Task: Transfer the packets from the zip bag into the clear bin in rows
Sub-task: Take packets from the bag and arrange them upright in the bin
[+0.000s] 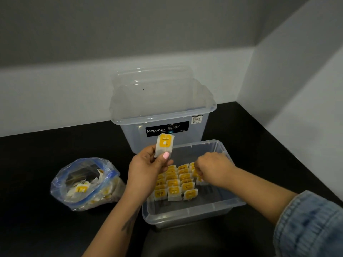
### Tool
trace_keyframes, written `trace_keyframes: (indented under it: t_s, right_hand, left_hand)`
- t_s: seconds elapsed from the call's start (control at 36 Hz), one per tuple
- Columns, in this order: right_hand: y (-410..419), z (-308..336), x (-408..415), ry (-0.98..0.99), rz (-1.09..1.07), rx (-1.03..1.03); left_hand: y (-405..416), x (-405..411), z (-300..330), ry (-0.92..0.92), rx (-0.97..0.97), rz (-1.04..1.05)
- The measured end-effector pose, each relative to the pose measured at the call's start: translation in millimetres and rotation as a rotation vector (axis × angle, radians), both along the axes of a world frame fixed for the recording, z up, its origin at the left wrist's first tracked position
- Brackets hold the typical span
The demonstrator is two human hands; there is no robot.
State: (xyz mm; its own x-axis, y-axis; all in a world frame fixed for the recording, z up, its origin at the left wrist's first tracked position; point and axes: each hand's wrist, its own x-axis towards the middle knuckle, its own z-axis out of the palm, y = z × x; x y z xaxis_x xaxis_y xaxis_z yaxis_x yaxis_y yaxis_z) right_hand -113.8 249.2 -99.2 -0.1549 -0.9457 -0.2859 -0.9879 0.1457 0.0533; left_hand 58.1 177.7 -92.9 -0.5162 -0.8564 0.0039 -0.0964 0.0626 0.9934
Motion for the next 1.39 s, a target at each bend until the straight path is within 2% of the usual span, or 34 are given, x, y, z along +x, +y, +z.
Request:
trace_keyframes:
  t_s: [0.31, 0.5, 0.58, 0.69, 0.78, 0.89, 1.03, 1.25, 1.39]
  right_hand:
    - [-4, -17, 2, -0.066, -0.06, -0.071]
    - [-5, 1, -10, -0.193, -0.136, -0.065]
    - [-5, 22, -16, -0.341, -0.189, -0.155]
    - [-4, 53, -18, -0.72, -0.26, -0.209]
    - [-2, 65, -13, -0.804, -0.235, -0.275]
    - [1, 68, -8, -0.673, -0.185, -0.336]
    - [7, 70, -12, -0.488, -0.162, -0.3]
    - [15, 51, -13, -0.162, -0.129, -0.013]
    - [13, 16, -4, 0.072, -0.013, 0.042]
  left_hand:
    - [6, 1, -2, -0.066, -0.011, -0.014]
    - [6, -3, -1, -0.146, -0.055, -0.06]
    - [5, -6, 0, -0.205, -0.107, -0.074]
    - [6, -10, 1, -0.292, -0.168, -0.148]
    - [9, -13, 2, -0.301, -0.191, -0.183]
    - [10, -17, 2, -0.323, -0.222, -0.195]
    - [7, -14, 0, -0.316, -0.192, -0.225]
    - [2, -4, -1, -0.331, -0.287, -0.145]
    - [4, 0, -1, -0.316, -0.286, -0.114]
